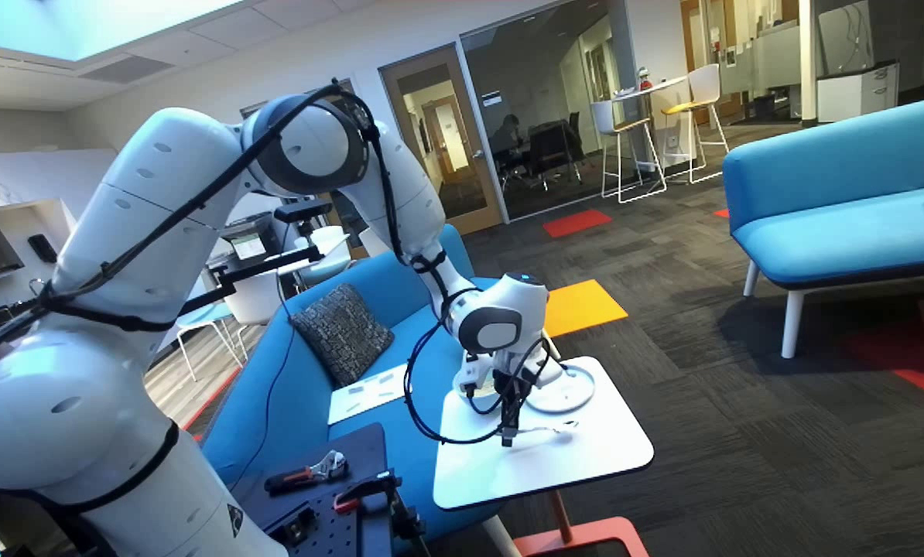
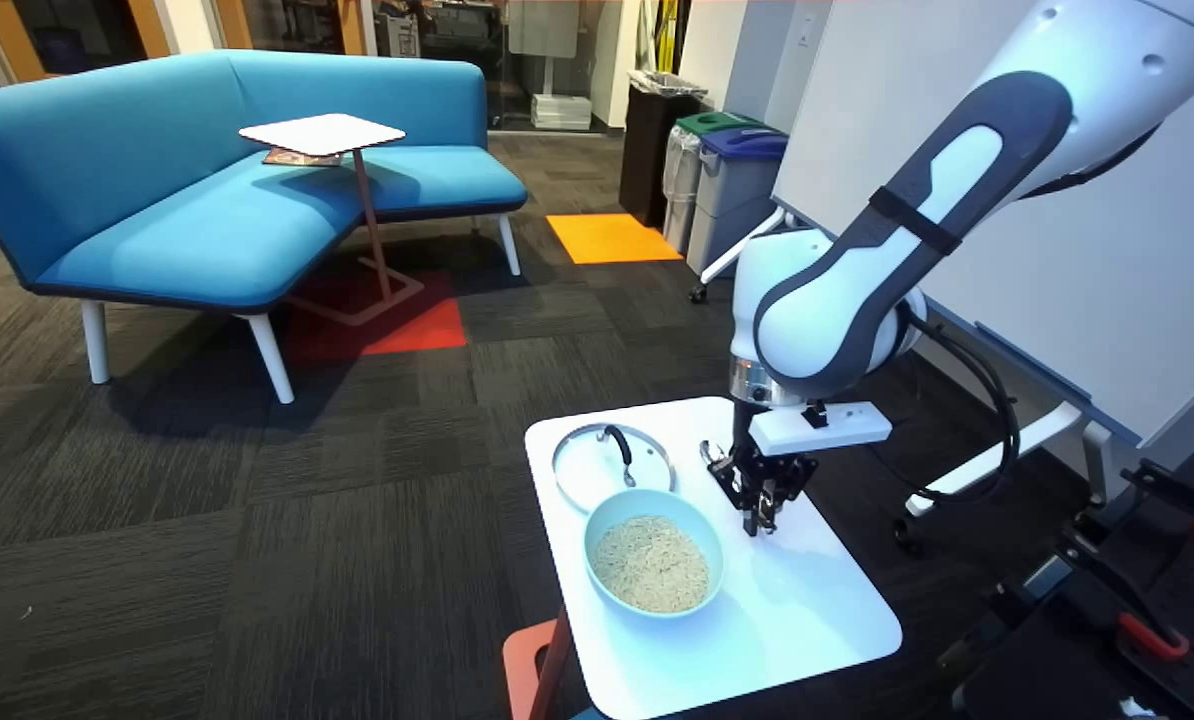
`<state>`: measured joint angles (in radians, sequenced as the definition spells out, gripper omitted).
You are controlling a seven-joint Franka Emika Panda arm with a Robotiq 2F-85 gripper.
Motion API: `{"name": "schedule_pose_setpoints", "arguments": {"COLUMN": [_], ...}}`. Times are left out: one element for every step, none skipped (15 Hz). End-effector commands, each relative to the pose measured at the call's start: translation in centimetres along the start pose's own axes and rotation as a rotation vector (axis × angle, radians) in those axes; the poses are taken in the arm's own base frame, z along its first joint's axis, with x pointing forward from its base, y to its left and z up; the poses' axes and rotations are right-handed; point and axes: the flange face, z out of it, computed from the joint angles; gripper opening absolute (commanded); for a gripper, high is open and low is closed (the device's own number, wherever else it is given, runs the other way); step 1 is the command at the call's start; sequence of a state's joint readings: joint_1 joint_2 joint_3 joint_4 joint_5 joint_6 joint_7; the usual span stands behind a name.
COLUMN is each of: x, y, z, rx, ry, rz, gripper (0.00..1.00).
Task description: Pick the spoon in the bowl and put it on the table
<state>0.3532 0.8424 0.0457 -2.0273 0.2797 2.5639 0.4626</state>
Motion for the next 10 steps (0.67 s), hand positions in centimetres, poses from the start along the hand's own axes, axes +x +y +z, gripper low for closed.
{"name": "schedule_pose_setpoints", "arguments": {"x": [0.4, 0.2, -0.2, -0.8, -1.5, -2.5, -3.3, -4.3, -5.5, -6.5], "y": [0.0, 0.3, 0.7, 1.0, 1.5, 1.8, 2.2, 2.6, 3.0, 3.3], "z": [-0.3, -0.5, -0.9, -1.3, -1.9, -2.6, -3.2, -4.0, -4.9, -5.8], "rx": [-0.006, -0.01, -0.016, -0.02, -0.026, -0.018, -0.015, -0.012, -0.006, 0.0], "ry": [-0.034, -0.036, -0.053, -0.056, -0.054, -0.042, -0.027, -0.02, -0.001, 0.019], "rz": [0.029, 0.035, 0.039, 0.051, 0.068, 0.066, 0.074, 0.075, 0.086, 0.091], "gripper": [0.49, 0.58, 0.65, 0.73, 0.8, 0.88, 0.95, 0.99, 1.0, 1.0]}}
